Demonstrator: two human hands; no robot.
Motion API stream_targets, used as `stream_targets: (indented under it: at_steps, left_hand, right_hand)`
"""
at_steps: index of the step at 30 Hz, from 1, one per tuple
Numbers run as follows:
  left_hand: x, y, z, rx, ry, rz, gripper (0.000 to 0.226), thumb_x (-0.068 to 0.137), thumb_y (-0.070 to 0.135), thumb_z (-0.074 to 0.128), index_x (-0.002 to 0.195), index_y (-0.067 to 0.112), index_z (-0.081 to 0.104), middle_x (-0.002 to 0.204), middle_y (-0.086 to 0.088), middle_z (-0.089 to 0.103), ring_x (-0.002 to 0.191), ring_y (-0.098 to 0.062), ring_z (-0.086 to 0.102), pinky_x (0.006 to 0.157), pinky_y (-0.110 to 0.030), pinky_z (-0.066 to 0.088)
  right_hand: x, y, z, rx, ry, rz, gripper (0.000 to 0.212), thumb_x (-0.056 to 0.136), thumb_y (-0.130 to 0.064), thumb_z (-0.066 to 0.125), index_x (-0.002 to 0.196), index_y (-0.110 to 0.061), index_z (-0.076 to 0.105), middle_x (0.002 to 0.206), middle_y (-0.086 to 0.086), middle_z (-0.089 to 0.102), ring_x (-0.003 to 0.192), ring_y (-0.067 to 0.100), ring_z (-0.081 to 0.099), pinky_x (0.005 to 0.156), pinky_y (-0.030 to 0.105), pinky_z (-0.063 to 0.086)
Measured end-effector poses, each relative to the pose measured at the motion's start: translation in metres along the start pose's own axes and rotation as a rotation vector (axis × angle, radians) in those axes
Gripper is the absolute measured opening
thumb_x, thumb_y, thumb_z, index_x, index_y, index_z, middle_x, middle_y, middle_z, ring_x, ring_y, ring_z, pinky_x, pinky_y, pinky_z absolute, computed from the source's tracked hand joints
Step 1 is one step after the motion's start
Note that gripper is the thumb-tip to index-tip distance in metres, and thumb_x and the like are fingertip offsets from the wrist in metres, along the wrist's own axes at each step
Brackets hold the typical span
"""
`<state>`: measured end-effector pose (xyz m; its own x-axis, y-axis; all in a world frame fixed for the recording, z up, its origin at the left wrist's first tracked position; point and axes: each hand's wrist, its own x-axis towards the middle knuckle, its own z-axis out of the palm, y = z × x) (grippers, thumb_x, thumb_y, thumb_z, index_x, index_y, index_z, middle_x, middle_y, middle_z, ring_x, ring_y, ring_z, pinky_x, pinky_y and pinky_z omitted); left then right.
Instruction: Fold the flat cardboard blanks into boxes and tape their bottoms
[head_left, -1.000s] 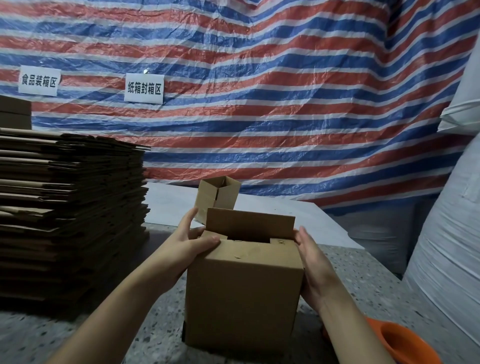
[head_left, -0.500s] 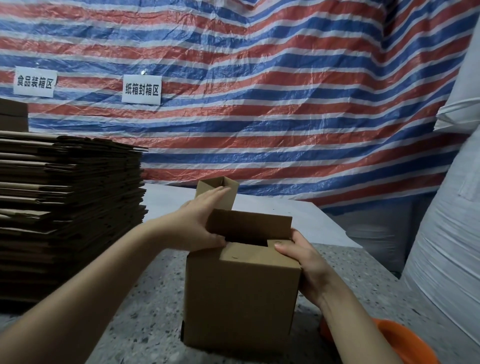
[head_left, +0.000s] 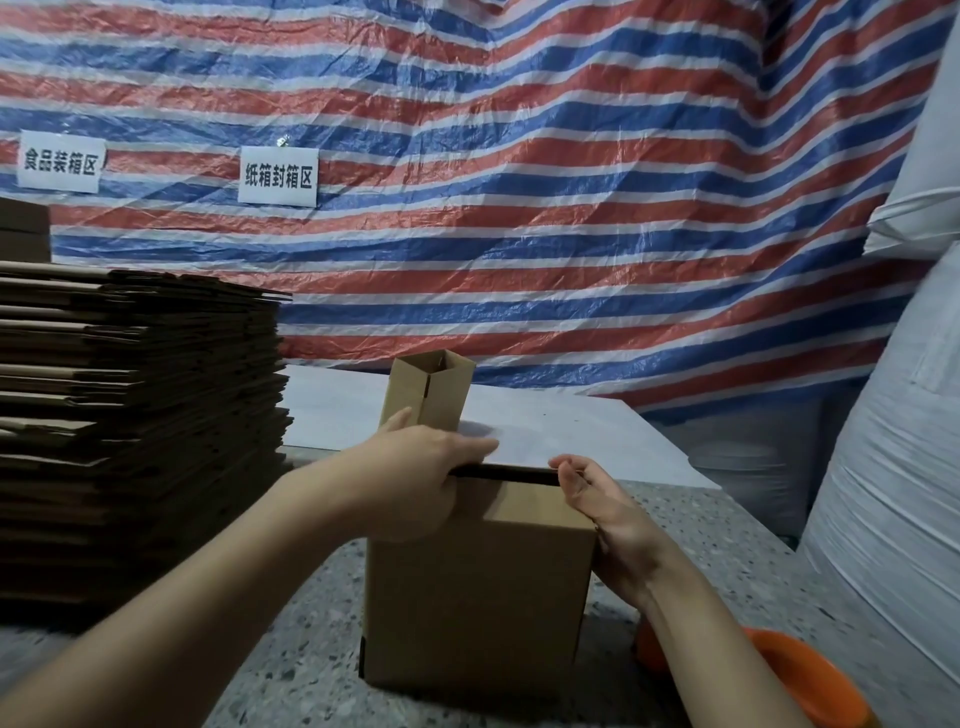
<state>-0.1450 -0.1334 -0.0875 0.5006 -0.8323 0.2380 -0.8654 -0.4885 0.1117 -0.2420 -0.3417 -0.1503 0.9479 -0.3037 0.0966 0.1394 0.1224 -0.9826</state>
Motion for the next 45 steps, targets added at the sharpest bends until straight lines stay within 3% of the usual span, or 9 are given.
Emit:
stream_targets:
  at_steps: [3, 10, 14, 18, 26, 33, 36, 39, 45]
  left_hand:
    - [-0.012, 0.002, 0.014, -0.045, 0.049, 0.048, 0.035, 0.103, 0.039, 0.035, 0.134, 0.041, 0.051, 0.136, 0.014, 0.058, 0.121, -0.010, 0.048, 0.108, -0.035, 0.031]
    - [-0.017, 0.001, 0.028, -0.105, 0.118, 0.012, 0.048, 0.104, 0.049, 0.023, 0.146, 0.037, 0.044, 0.149, 0.022, 0.044, 0.135, 0.003, 0.035, 0.103, -0.014, 0.019]
    - [-0.017, 0.003, 0.024, -0.212, 0.106, -0.019, 0.047, 0.102, 0.055, 0.028, 0.130, 0.035, 0.059, 0.132, 0.016, 0.061, 0.116, -0.001, 0.052, 0.095, -0.021, 0.040]
    - [-0.017, 0.007, 0.028, -0.195, 0.160, -0.040, 0.038, 0.101, 0.043, 0.043, 0.137, 0.040, 0.055, 0.136, 0.021, 0.057, 0.119, 0.003, 0.047, 0.087, -0.010, 0.030]
    - [-0.010, 0.010, 0.025, -0.312, 0.119, -0.146, 0.041, 0.100, 0.026, 0.041, 0.134, 0.039, 0.058, 0.138, 0.016, 0.057, 0.123, -0.007, 0.049, 0.095, -0.023, 0.037]
    - [-0.010, 0.006, 0.029, -0.304, 0.116, -0.148, 0.039, 0.102, 0.030, 0.042, 0.136, 0.044, 0.054, 0.141, 0.017, 0.053, 0.118, -0.004, 0.049, 0.092, -0.022, 0.038]
    - [-0.010, 0.005, 0.030, -0.297, 0.127, -0.146, 0.038, 0.102, 0.034, 0.042, 0.137, 0.045, 0.053, 0.141, 0.016, 0.052, 0.110, 0.000, 0.045, 0.090, -0.021, 0.038]
    - [-0.010, 0.005, 0.031, -0.274, 0.137, -0.146, 0.037, 0.102, 0.036, 0.042, 0.136, 0.046, 0.052, 0.140, 0.016, 0.053, 0.108, -0.001, 0.045, 0.089, -0.023, 0.040]
    - [-0.010, 0.010, 0.034, -0.217, 0.176, -0.171, 0.037, 0.101, 0.039, 0.041, 0.136, 0.046, 0.052, 0.139, 0.014, 0.054, 0.101, -0.001, 0.044, 0.089, -0.028, 0.047]
  right_hand:
    - [-0.001, 0.001, 0.001, -0.056, 0.008, 0.006, 0.062, 0.076, -0.049, 0.068, 0.124, -0.014, 0.054, 0.110, 0.015, 0.060, 0.090, 0.025, 0.058, 0.066, 0.030, 0.052]
    - [0.002, -0.001, 0.001, -0.176, 0.059, 0.004, 0.043, 0.084, -0.042, 0.071, 0.115, -0.015, 0.060, 0.105, 0.016, 0.059, 0.088, 0.026, 0.055, 0.068, 0.036, 0.042]
    - [0.005, -0.003, 0.000, -0.221, 0.061, 0.036, 0.025, 0.095, -0.032, 0.066, 0.115, -0.017, 0.060, 0.107, 0.015, 0.059, 0.089, 0.024, 0.057, 0.067, 0.033, 0.044]
    - [0.006, -0.005, 0.003, -0.260, 0.082, 0.074, 0.018, 0.097, -0.031, 0.062, 0.112, -0.022, 0.059, 0.104, 0.013, 0.059, 0.089, 0.024, 0.054, 0.066, 0.033, 0.041]
    - [0.006, -0.009, 0.010, -0.184, 0.101, 0.165, 0.013, 0.100, -0.025, 0.055, 0.110, -0.018, 0.055, 0.103, 0.018, 0.056, 0.083, 0.024, 0.056, 0.058, 0.029, 0.046]
    - [-0.002, -0.012, -0.020, -0.374, 0.214, -0.008, 0.036, 0.107, -0.046, 0.033, 0.129, -0.027, 0.054, 0.134, -0.001, 0.055, 0.125, 0.018, 0.052, 0.112, 0.047, 0.038]
    - [-0.019, -0.034, -0.070, -0.763, 0.403, 0.009, 0.032, 0.106, -0.036, 0.043, 0.095, -0.014, 0.064, 0.103, 0.006, 0.069, 0.093, 0.017, 0.064, 0.084, 0.035, 0.049]
    - [-0.040, -0.040, -0.114, -1.213, 0.348, 0.165, 0.040, 0.100, -0.042, 0.052, 0.072, -0.015, 0.057, 0.072, 0.004, 0.060, 0.065, 0.017, 0.056, 0.063, 0.033, 0.043]
    - [-0.068, -0.015, -0.120, -1.611, 0.229, 0.437, 0.064, 0.077, -0.090, 0.041, 0.081, -0.027, 0.048, 0.071, -0.009, 0.045, 0.061, 0.010, 0.042, 0.053, 0.029, 0.029]
